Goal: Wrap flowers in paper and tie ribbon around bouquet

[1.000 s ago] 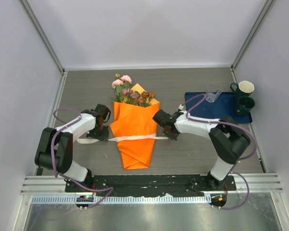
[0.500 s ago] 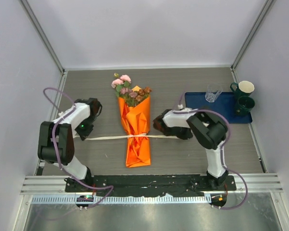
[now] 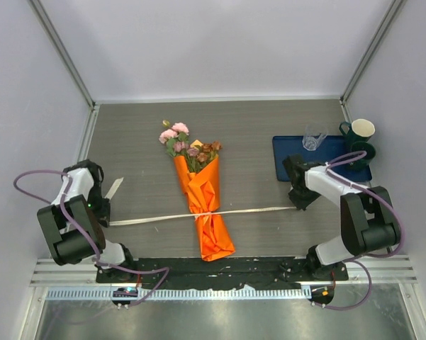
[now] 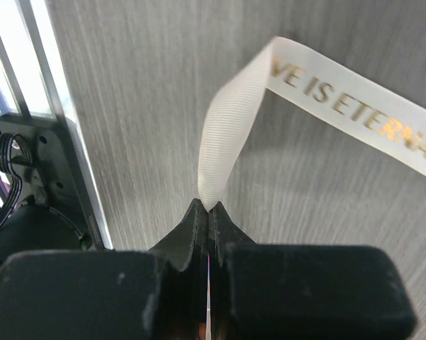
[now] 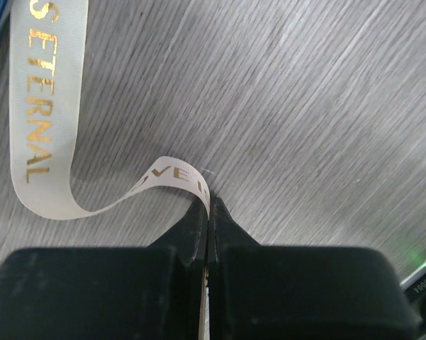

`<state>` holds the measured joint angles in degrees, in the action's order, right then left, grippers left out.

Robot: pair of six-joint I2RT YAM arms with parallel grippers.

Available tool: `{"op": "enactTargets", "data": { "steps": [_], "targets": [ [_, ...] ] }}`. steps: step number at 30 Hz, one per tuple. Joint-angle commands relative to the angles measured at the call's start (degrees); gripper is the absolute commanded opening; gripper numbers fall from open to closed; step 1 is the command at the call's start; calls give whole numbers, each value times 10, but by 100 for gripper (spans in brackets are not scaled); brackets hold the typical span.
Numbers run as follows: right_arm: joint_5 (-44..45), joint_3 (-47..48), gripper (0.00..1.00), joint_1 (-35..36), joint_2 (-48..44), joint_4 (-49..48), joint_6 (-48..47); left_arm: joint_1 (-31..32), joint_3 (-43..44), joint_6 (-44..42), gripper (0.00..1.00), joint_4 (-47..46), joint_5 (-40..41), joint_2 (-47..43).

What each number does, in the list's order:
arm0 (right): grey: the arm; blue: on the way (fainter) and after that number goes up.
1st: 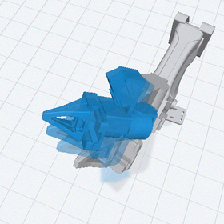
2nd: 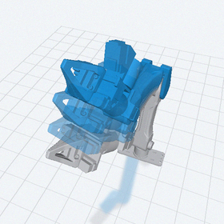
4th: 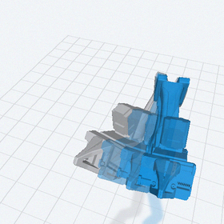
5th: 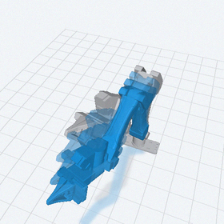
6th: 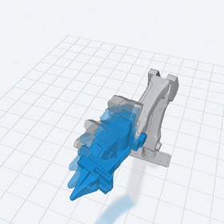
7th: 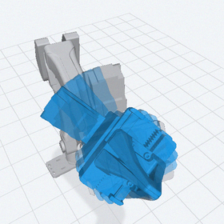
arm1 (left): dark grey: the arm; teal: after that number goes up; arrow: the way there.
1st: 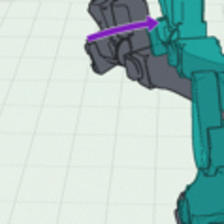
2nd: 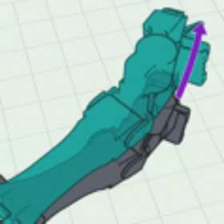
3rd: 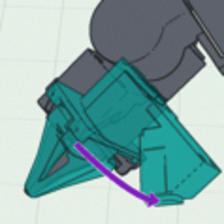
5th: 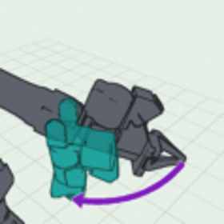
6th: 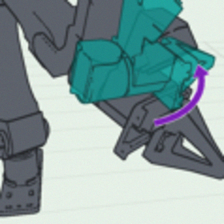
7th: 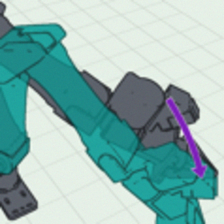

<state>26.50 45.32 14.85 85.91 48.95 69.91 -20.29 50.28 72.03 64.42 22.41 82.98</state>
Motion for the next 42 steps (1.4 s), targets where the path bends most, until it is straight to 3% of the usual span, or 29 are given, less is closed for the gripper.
{"op": "enactTargets", "data": {
  "steps": [1,11,13,14,17,18,22,26,29,31,32,34,35,39,42],
  "targets": [
    [43,-30,0,-76,-7,-40,-61,-82,5,-36,0,-45,108,-8],
    [-75,-34,0,-258,7,-96,-142,-126,40,-25,0,-39,106,10],
    [-66,-24,0,-286,24,-105,-167,-134,42,-25,0,-40,104,11],
    [-9,-16,0,-280,34,-105,-176,-132,43,-29,0,-47,103,10],
    [48,-1,0,-241,48,-100,-191,-74,61,-49,0,-48,117,16],
    [70,4,0,-219,48,-88,-186,-27,74,-29,0,-34,133,18],
    [183,49,0,-81,33,-38,-140,74,113,-39,1,-36,126,22],
    [278,98,0,-1,29,23,-96,189,188,-61,0,-1,146,63],
    [335,135,0,72,42,57,-80,236,203,-77,0,-14,142,68],
    [401,170,0,115,58,112,-53,252,210,-107,0,-29,139,61],
    [433,181,0,171,82,136,-38,266,213,-116,0,-33,134,60],
    [523,229,0,221,121,263,75,274,222,-123,0,-31,132,51],
    [544,247,0,254,184,377,144,274,221,-119,1,-30,131,47],
    [546,246,0,255,241,377,167,261,225,-70,0,24,159,45],
    [517,236,0,236,256,378,176,213,223,-39,1,58,162,57]
  ]
}}
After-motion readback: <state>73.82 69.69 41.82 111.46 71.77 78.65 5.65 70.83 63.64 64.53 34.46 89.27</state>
